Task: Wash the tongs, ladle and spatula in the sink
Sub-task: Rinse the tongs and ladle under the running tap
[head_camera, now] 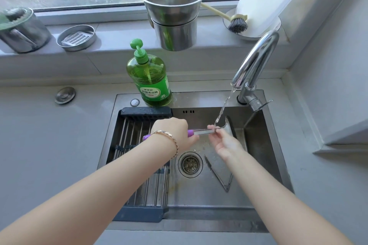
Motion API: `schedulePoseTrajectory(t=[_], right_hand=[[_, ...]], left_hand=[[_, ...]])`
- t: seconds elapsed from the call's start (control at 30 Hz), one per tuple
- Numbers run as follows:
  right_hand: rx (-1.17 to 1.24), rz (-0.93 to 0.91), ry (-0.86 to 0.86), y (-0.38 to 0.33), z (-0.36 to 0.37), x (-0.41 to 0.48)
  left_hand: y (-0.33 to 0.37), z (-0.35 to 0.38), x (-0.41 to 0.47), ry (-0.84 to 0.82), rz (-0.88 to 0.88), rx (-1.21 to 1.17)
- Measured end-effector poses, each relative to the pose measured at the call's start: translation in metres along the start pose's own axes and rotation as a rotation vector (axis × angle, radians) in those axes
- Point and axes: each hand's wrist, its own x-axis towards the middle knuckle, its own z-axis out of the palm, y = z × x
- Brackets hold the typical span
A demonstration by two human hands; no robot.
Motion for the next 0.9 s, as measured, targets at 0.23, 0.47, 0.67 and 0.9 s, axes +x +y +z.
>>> schedulePoseTrajectory(t=[0.23, 0.47, 0.67, 0.9], right_hand=[[0.176, 0.217, 0.082, -0.001, -0.001, -0.006], [-0.788, -0.024, 0.161, 0.015, -0.026, -0.033], [-1.898, -0.591, -0.018, -0.004, -0.055, -0.015], [-2.271, -0.698, -0.392, 0.006, -0.059, -0.006]], left_hand=[[-0.011, 0.008, -0.013, 0.098, 0.050, 0.133], [-0.021, 0.021, -0.025, 0.132, 0.047, 0.213], [-0.034, 0.017, -0.031, 0.127, 0.046, 0.156], [-0.040, 0.008, -0.037, 0.185, 0.089, 0.190]])
